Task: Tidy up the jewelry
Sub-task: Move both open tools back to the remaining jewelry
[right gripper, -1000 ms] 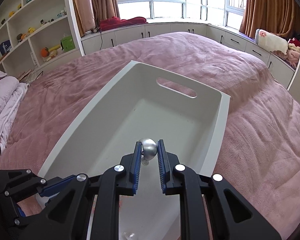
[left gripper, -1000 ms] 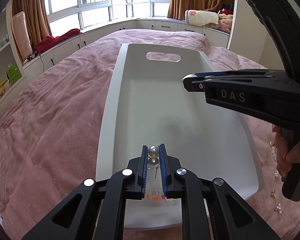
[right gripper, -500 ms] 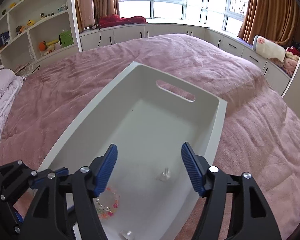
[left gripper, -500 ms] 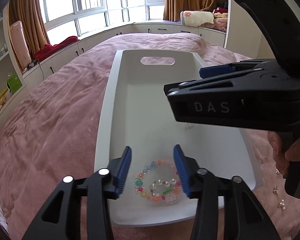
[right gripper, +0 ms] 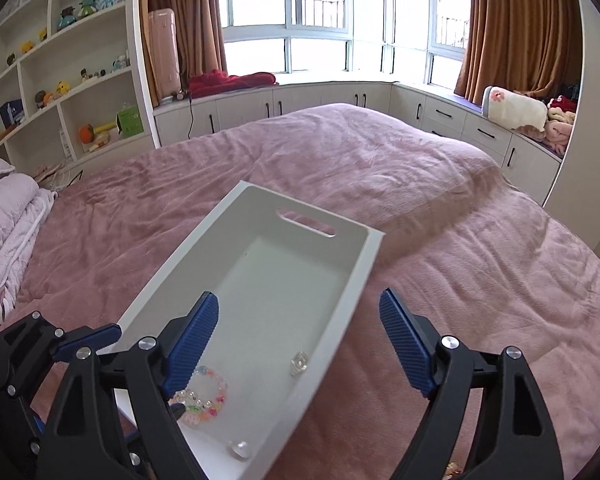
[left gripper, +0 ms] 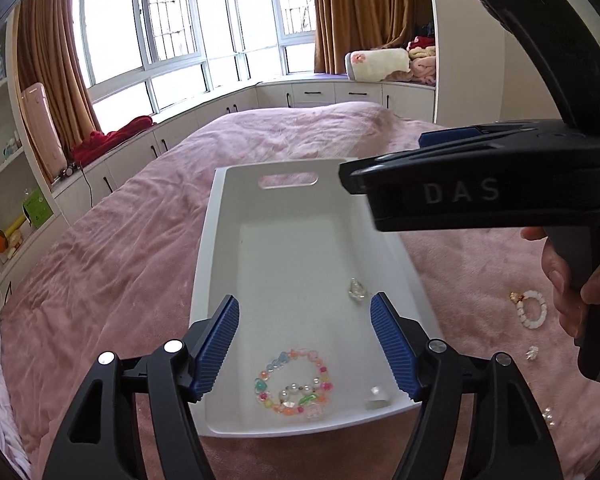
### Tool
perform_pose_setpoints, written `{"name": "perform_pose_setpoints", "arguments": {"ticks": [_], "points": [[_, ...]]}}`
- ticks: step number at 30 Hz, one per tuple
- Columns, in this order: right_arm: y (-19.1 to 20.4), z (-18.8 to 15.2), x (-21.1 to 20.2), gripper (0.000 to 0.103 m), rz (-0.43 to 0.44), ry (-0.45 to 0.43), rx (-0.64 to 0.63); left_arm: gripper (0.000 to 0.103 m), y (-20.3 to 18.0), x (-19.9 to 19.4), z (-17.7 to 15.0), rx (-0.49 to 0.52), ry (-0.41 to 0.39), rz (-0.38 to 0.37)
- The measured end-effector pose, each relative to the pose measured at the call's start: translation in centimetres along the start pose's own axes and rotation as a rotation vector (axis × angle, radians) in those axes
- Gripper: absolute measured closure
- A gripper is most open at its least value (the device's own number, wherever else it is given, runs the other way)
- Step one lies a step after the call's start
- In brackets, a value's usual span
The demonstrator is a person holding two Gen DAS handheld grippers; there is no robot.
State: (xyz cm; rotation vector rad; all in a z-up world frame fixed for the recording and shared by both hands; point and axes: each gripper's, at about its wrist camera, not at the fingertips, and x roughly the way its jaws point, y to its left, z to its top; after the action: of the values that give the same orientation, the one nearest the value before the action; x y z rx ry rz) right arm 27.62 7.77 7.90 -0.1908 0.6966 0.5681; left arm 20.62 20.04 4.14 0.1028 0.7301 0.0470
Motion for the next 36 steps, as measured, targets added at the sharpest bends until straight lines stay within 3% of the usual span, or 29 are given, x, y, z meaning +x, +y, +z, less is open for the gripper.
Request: {"name": "perform_pose_setpoints", "arguments": {"ticks": [11,15,22,31,36], "points": [[-6.0,-3.1,-5.4,0.012,-0.069,-0.037,0.021,0.020,-6.1,-4.0,0.2,0.009,-0.071,-0.113],[-7.5,-4.9,-6.4,0.010,-0.096,-0.031,0.020,0.013,-8.7,-5.6,-0.1,0.012,-0.122,-0.137],[-10.5,-8.5,-7.6,0.007,-0.144,-0.006,0.030,0.011,-12.3,-6.8,-1.8,0.007,-0.180,-0.153],[-14.8,-13.8,-7.4,0.005,-0.200,0.051,0.093,0.010,-17.8,-3.7,-5.2,0.069,-0.090,-0.227],[-17.4,-17.0,-6.6,0.005,-0.232,0.106,0.143,0.010,-19.3,-0.4,-7.5,0.049,-0.025,-0.200]]}}
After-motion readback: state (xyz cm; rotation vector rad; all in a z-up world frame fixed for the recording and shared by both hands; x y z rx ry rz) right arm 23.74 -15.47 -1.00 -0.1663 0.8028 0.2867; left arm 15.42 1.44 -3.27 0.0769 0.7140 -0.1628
